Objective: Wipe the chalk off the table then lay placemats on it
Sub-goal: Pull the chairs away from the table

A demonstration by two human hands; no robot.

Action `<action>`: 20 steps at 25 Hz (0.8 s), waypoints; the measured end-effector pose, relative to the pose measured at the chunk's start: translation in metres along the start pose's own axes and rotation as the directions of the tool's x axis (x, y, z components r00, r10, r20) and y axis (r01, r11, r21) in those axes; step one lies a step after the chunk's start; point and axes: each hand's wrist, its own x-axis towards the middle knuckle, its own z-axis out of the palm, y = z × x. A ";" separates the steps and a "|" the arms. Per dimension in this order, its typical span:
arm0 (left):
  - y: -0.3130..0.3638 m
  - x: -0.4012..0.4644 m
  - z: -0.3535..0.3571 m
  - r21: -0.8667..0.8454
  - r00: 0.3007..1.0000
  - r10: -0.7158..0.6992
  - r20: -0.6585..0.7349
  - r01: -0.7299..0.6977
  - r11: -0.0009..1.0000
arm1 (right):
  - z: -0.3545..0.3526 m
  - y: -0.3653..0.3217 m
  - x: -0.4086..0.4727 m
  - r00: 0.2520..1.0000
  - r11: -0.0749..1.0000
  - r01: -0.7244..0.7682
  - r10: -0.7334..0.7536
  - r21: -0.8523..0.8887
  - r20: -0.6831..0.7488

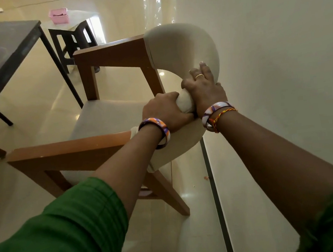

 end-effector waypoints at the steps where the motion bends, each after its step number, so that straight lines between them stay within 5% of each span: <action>1: 0.003 0.004 0.002 0.006 1.000 -0.004 -0.006 0.004 1.000 | 0.002 0.003 0.003 1.000 1.000 -0.012 0.012 -0.007 -0.016; 8: 0.006 0.013 0.007 0.010 0.997 0.022 0.068 -0.023 1.000 | 0.002 0.001 -0.005 0.997 0.997 -0.073 0.073 -0.035 -0.007; 13: -0.047 -0.011 -0.017 -0.205 0.908 0.181 0.379 -0.109 0.973 | 0.020 -0.055 -0.061 0.995 0.995 -0.098 0.098 -0.025 0.005; 17: -0.161 -0.056 -0.044 0.085 0.891 0.117 0.439 -0.171 0.982 | 0.059 -0.132 -0.085 0.999 0.975 0.033 -0.036 -0.218 -0.011; 20: -0.239 -0.067 -0.074 0.263 0.884 -0.109 0.455 -0.016 0.965 | 0.068 -0.167 -0.070 0.997 0.971 0.073 -0.065 -0.226 0.042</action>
